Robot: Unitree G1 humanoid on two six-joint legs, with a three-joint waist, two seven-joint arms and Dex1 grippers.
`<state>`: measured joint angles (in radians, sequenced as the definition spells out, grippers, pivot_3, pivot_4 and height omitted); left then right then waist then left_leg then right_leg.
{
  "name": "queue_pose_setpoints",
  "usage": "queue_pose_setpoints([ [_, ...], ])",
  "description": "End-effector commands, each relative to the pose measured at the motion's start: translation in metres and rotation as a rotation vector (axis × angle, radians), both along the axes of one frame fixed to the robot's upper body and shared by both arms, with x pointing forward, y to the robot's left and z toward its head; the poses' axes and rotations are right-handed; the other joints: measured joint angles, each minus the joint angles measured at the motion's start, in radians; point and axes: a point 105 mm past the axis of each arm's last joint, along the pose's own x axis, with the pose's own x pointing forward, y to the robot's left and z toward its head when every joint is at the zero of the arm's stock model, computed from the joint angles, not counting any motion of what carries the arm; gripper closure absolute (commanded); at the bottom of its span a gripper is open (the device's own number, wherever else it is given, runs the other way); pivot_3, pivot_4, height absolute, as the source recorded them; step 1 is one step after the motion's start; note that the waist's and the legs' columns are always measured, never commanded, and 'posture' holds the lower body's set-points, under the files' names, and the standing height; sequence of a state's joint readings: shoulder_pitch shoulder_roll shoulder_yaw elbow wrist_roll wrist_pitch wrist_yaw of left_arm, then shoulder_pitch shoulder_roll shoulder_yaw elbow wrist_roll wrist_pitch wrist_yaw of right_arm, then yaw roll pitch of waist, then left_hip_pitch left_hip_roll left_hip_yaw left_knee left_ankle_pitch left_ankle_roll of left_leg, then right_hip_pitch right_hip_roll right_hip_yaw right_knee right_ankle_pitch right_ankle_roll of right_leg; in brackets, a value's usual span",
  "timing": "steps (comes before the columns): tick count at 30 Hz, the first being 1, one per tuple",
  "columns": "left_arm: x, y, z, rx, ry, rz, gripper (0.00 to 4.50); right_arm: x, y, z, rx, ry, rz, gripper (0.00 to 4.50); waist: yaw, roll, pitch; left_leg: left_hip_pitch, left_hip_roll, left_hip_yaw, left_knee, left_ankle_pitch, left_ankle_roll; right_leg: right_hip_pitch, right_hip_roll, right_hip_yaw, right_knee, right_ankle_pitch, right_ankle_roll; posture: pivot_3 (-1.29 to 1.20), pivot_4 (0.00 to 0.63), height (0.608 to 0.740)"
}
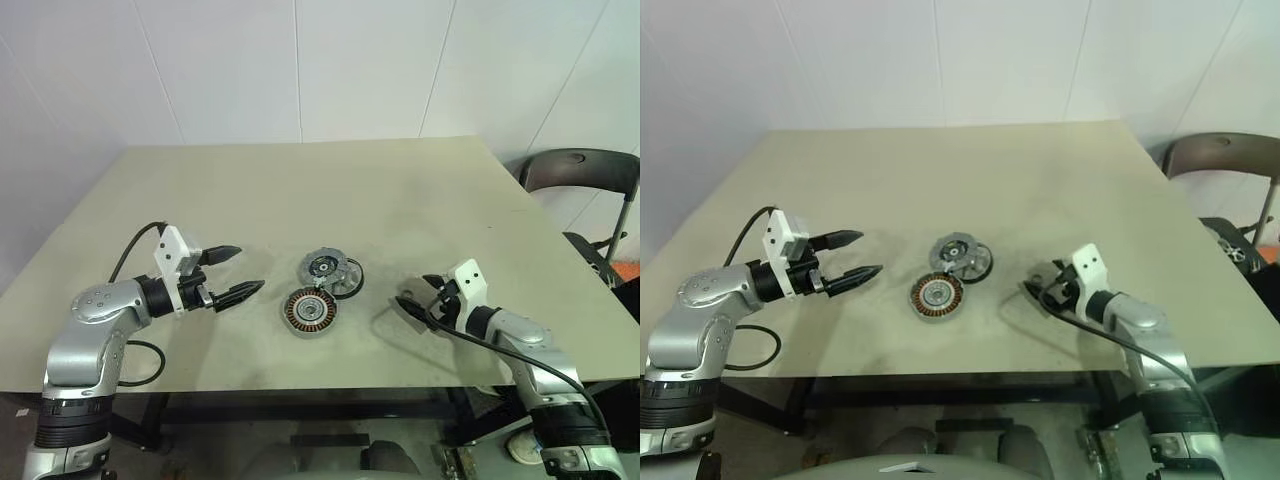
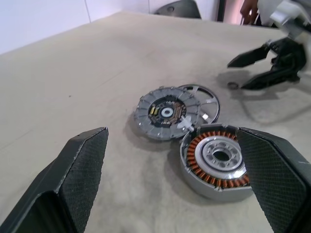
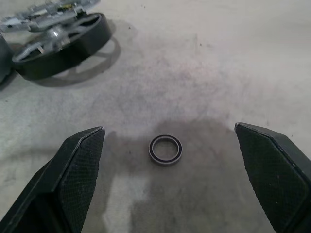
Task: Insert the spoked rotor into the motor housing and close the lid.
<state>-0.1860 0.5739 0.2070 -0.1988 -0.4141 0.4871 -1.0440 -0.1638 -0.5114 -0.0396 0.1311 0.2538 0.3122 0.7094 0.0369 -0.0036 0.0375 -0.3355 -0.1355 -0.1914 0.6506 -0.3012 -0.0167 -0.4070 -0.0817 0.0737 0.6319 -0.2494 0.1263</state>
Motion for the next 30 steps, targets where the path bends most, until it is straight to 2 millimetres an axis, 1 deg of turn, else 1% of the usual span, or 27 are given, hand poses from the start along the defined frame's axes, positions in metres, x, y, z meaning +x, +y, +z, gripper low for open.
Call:
queue_pose_setpoints([
  [1,-0.002,-0.002,0.012,-0.052,0.001,-0.031,0.04,0.008,0.007,0.009,0.001,-0.055,0.019,0.00,0.000,0.000,0.000,0.000,0.001,0.000,0.000,0.000,0.000,0.000,0.001,0.000,0.000,0.000,0.000,0.00,0.000,0.740],
  [3,-0.002,-0.001,0.013,-0.060,0.013,-0.035,0.04,0.008,0.007,0.007,0.002,-0.051,0.019,0.00,0.000,0.000,0.000,0.000,0.002,0.000,0.000,0.000,0.000,0.000,0.002,0.000,0.000,0.001,-0.001,0.00,0.000,0.740],
  [5,-0.006,-0.001,0.010,-0.042,0.030,-0.051,0.04,0.008,0.007,0.003,-0.002,-0.039,0.019,0.00,0.000,0.000,0.000,0.000,0.002,0.000,0.000,0.000,-0.001,0.000,0.002,0.000,0.000,0.001,-0.001,0.00,0.000,0.740],
  [8,-0.010,-0.001,0.004,-0.027,0.049,-0.060,0.00,0.008,0.004,-0.001,-0.001,-0.014,0.010,0.57,-0.001,0.001,0.000,0.001,0.002,0.001,-0.001,0.000,-0.001,0.000,0.002,0.001,0.000,0.001,-0.001,0.00,0.000,0.740],
  [13,-0.015,-0.001,-0.002,-0.016,0.060,-0.070,0.00,0.007,0.003,-0.005,0.000,0.002,0.006,2.26,0.001,0.000,0.000,0.002,0.003,0.002,-0.001,0.000,-0.001,0.000,0.003,0.001,0.000,0.001,-0.002,0.00,0.000,0.740],
  [17,-0.020,-0.001,-0.008,0.005,0.076,-0.093,0.00,0.007,0.005,-0.004,0.011,0.002,0.016,3.72,0.001,0.000,0.000,0.002,0.003,0.002,-0.001,0.000,-0.001,0.000,0.003,0.001,0.000,0.001,-0.002,0.00,0.000,0.740],
  [18,-0.021,0.000,-0.009,0.005,0.080,-0.097,0.00,0.007,0.006,-0.004,0.013,0.001,0.019,3.85,0.001,0.000,0.000,0.002,0.003,0.002,-0.001,0.000,-0.001,0.000,0.003,0.001,0.000,0.001,-0.002,0.00,0.000,0.740],
  [21,-0.029,0.002,-0.017,0.022,0.110,-0.139,0.00,0.006,0.008,0.002,0.031,-0.009,0.044,3.85,0.000,0.001,0.000,0.002,0.003,0.002,-0.001,0.000,-0.001,0.001,0.003,0.002,0.000,0.001,-0.002,0.00,0.000,0.740],
  [23,-0.029,0.006,-0.020,0.048,0.092,-0.134,0.00,0.005,0.011,0.008,0.042,-0.019,0.069,3.85,0.001,0.001,0.000,0.002,0.003,0.003,-0.002,0.000,-0.001,0.000,0.003,0.002,0.000,0.001,-0.002,0.00,0.000,0.740],
  [28,-0.032,0.013,-0.032,0.081,0.110,-0.146,0.00,0.000,0.031,0.031,0.088,-0.044,0.198,3.85,0.001,0.001,0.000,0.002,0.004,0.003,-0.002,0.000,-0.001,0.000,0.003,0.002,0.000,0.001,-0.002,0.00,0.000,0.740],
  [30,-0.034,0.013,-0.034,0.075,0.118,-0.155,0.00,-0.004,0.043,0.042,0.098,-0.039,0.279,3.85,0.001,0.001,0.000,0.002,0.004,0.003,-0.001,0.000,-0.001,0.000,0.003,0.002,-0.001,0.001,-0.002,0.00,0.000,0.740],
])
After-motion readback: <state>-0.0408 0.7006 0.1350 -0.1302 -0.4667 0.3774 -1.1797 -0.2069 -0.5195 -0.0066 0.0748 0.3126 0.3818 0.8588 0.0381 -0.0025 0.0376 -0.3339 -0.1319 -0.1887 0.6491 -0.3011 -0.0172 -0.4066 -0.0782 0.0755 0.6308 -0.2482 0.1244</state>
